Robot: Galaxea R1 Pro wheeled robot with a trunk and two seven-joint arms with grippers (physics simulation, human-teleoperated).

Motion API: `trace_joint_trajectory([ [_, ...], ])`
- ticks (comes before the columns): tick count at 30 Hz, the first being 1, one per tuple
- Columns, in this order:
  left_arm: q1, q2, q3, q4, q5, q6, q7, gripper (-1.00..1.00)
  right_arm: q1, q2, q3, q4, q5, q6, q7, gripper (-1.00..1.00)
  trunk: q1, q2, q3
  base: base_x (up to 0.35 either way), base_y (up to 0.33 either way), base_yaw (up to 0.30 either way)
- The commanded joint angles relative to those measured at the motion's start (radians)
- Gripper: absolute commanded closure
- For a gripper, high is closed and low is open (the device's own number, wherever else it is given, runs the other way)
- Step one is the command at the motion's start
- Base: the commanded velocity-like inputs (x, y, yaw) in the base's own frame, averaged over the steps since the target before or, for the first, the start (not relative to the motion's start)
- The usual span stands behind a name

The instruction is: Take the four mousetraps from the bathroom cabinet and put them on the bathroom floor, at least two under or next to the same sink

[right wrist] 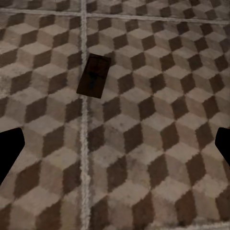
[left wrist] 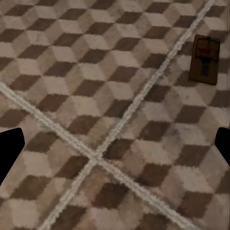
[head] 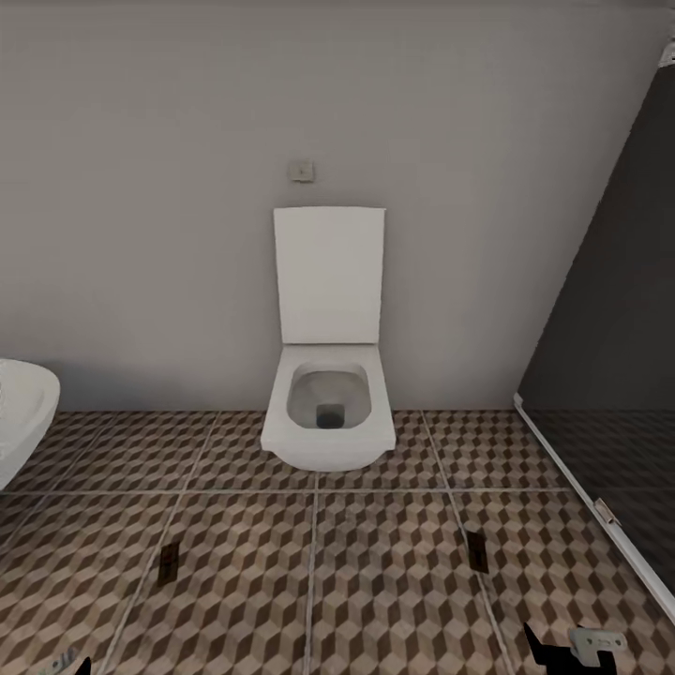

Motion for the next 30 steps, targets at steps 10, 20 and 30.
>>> trace_joint_trajectory([
  [10, -0.001, -0.001, 0.002, 0.002, 0.011, -0.001, -0.009, -1.00, -0.001, 0.019, -0.008, 0.015, 0.005, -0.004, 0.007, -1.00, -0.005, 0.002, 0.038, 0.000, 0.000, 0.000],
  [20, -0.001, -0.001, 0.002, 0.002, 0.011, -0.001, -0.009, -1.00, 0.000, 0.034, -0.008, 0.016, 0.005, -0.003, 0.005, -1.00, -0.009, 0.004, 0.077, 0.000, 0.000, 0.000],
  [30, -0.001, -0.002, 0.002, 0.002, 0.011, -0.001, -0.009, -1.00, 0.000, 0.062, -0.008, 0.016, 0.004, -0.003, 0.006, -1.00, -0.014, 0.007, 0.115, 0.000, 0.000, 0.000],
])
